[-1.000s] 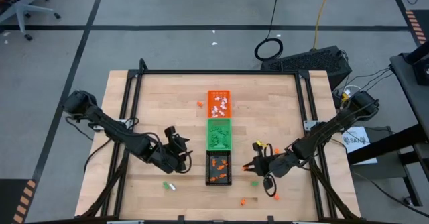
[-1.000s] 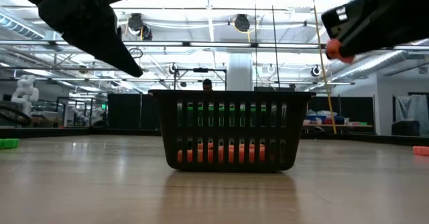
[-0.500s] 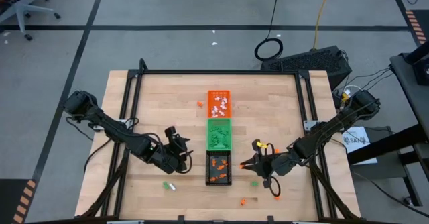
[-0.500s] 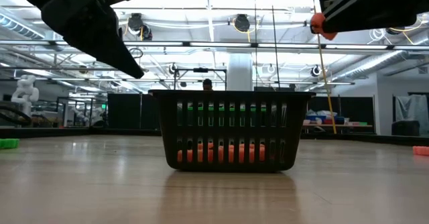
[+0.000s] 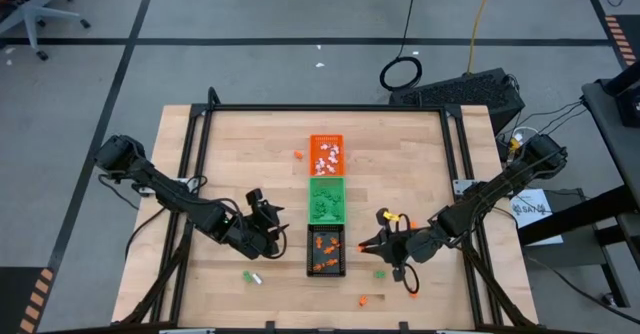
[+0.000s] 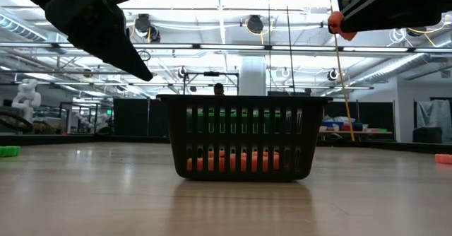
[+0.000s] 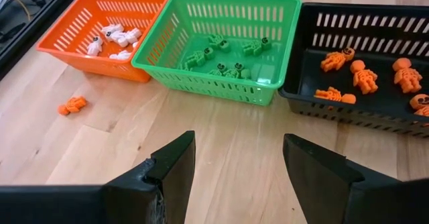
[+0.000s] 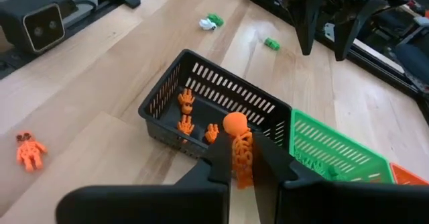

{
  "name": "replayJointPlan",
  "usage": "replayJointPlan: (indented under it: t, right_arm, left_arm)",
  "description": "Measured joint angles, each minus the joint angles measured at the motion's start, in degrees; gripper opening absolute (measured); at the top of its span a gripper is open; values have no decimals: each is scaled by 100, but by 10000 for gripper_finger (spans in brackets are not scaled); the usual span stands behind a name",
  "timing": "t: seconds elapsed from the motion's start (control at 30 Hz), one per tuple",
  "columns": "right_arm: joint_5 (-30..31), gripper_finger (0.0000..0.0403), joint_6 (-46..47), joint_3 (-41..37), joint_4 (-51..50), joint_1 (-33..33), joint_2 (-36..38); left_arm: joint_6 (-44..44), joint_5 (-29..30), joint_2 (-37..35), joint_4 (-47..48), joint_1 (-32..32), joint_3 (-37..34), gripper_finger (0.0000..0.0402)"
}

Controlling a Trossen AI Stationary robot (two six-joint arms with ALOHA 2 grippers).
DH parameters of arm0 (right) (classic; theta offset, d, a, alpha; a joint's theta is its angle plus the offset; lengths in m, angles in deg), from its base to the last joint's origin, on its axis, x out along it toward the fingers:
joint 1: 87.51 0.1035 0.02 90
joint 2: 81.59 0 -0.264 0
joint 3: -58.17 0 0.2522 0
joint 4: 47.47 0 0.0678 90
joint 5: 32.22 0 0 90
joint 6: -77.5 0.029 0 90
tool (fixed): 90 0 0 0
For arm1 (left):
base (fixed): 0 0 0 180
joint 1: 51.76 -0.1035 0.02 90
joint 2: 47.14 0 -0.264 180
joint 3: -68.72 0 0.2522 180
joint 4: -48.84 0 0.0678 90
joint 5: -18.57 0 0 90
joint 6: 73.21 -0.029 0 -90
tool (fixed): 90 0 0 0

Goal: Sort Halloween decoration
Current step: Put the orange skeleton toy into the black bin

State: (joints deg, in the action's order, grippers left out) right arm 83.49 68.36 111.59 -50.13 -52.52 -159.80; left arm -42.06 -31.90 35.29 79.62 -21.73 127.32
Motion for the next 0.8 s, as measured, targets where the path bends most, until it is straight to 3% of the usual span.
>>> replayJointPlan:
  t: [0.43, 0.8]
  right_arm:
    - [-17, 13, 1389, 0, 256, -9, -2]
    - [-42, 23, 1587, 0, 1571, -4, -386]
  left_arm:
    - [4, 0, 0, -49, 0, 0, 223]
    - [-11, 0, -2, -221, 1, 0, 223]
